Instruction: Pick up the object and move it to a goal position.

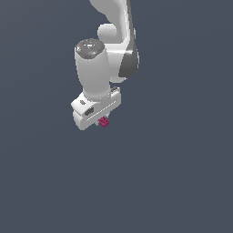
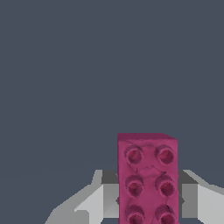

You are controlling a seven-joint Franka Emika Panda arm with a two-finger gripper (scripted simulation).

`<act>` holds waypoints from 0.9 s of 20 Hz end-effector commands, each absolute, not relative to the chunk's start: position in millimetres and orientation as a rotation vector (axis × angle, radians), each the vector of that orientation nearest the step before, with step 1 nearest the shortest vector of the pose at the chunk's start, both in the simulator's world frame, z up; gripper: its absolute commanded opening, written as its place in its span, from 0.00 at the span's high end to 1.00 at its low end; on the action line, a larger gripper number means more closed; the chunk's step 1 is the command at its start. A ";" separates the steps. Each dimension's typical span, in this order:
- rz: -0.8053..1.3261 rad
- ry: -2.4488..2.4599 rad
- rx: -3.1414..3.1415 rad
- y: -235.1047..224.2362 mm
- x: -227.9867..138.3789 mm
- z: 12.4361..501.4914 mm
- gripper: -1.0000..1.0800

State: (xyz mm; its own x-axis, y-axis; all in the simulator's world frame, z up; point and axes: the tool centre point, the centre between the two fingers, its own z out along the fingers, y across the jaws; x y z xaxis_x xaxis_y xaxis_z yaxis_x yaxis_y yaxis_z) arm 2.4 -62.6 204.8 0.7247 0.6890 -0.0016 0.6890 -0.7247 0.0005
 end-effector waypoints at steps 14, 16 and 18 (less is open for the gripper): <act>0.000 1.166 2.917 -42.7 -33.9 380.0 1.00; 0.000 1.166 2.917 -41.0 -36.7 396.4 1.00; 0.000 1.166 2.917 -39.8 -39.0 410.5 1.00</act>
